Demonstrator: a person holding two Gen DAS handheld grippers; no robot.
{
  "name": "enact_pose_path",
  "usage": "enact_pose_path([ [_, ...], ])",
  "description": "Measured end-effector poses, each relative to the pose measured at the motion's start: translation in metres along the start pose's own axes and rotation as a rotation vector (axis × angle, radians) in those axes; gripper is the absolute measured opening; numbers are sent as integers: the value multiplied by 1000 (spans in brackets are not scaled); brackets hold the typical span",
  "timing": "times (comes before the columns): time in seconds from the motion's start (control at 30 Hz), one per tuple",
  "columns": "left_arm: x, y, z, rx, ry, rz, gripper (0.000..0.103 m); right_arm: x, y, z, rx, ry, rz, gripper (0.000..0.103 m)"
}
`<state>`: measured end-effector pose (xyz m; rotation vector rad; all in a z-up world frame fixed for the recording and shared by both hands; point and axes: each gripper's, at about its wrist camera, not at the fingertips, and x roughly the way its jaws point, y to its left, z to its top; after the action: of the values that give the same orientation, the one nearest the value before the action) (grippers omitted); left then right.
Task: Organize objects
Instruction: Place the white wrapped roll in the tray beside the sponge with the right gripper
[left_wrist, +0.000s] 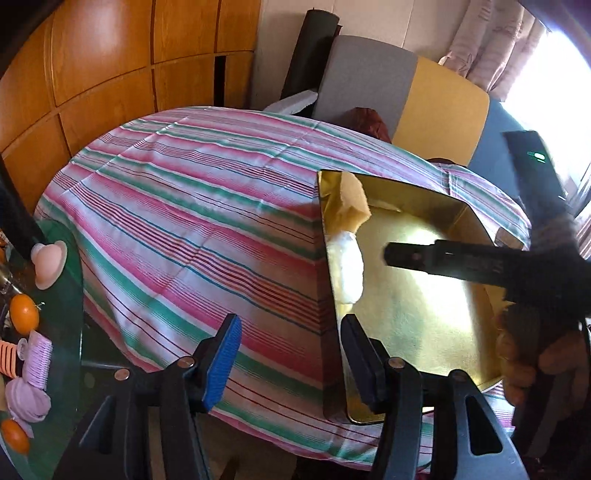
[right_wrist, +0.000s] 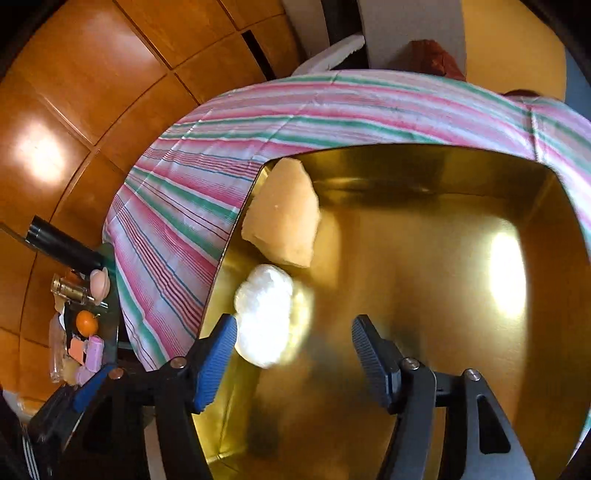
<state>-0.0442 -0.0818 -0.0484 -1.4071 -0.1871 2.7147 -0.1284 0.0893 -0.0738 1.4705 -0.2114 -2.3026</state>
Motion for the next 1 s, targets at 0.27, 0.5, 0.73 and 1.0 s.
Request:
enact_pose_path([
  [0.27, -10, -24, 0, 76, -38, 31, 56, -64, -35, -26, -8, -124, -83, 74],
  [0.5, -17, -52, 6, 154, -57, 24, 56, -120, -85, -52, 38, -204, -184, 78],
  [0.73, -18, -92, 10, 262, -60, -12, 56, -185, -154, -75, 126, -288, -314, 83],
  [1.0, -16, -160, 16, 427, -51, -110, 56, -259, -265, -108, 297, -373, -525, 85],
])
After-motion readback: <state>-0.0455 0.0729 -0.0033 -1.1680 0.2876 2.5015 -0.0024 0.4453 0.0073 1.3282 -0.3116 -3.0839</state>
